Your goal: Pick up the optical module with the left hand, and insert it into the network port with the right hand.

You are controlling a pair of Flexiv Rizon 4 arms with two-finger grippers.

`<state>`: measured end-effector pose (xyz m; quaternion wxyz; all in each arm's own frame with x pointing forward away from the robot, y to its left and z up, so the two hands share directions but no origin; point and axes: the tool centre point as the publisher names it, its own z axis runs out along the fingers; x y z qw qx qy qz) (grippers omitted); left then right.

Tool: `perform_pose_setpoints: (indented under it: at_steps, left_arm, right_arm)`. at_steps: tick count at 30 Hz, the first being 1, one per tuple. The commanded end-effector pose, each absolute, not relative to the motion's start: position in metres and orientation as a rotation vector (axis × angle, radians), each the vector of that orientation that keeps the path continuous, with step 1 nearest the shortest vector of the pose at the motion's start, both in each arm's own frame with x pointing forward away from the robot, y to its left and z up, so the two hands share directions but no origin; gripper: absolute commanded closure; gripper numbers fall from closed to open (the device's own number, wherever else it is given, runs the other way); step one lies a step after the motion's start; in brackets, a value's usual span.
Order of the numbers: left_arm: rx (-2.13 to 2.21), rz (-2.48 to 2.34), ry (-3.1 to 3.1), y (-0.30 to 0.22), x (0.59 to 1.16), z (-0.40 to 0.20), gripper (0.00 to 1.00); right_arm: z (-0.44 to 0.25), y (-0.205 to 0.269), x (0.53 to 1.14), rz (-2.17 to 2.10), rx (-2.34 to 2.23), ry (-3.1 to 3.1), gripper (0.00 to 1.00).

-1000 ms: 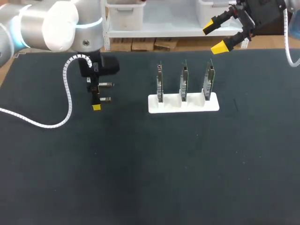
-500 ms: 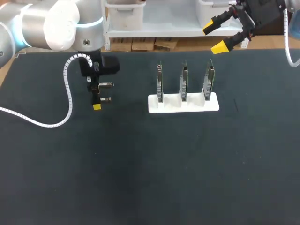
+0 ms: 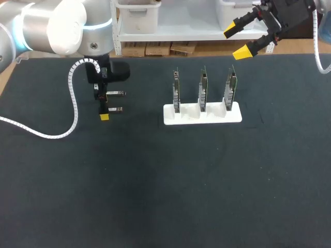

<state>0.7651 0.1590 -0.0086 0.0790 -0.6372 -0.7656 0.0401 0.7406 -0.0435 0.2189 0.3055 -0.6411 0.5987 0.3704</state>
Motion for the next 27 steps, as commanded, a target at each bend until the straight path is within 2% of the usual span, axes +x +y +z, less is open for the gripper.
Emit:
perform_pose_setpoints:
  at_steps: [1, 13, 21, 22, 24, 27]
  left_arm:
    - [-1.897, 0.139, -2.272, 0.159, 0.774, -0.014, 0.0]
    - [-1.893, 0.167, -2.298, 0.158, 0.786, -0.025, 0.0]
    - [-1.892, 0.129, -2.291, 0.153, 0.771, -0.02, 0.0]
    - [-1.891, 0.138, -2.289, 0.153, 0.769, -0.022, 0.56]
    - [-1.893, 0.159, -2.288, 0.153, 0.765, -0.027, 1.0]
    - [-1.894, 0.168, -2.285, 0.153, 0.761, -0.03, 1.0]
  right_arm:
    - [0.219, -0.043, 0.741, 0.98, -1.697, 1.586, 0.0]
    - [0.219, -0.043, 0.741, 0.98, -1.697, 1.586, 0.0]
    - [0.219, -0.043, 0.741, 0.98, -1.697, 1.586, 0.0]
    - [0.219, -0.043, 0.741, 0.98, -1.697, 1.586, 0.0]
    - [0.219, -0.043, 0.741, 0.98, -1.697, 1.586, 0.0]
    - [0.219, -0.043, 0.741, 0.98, -1.697, 1.586, 0.0]
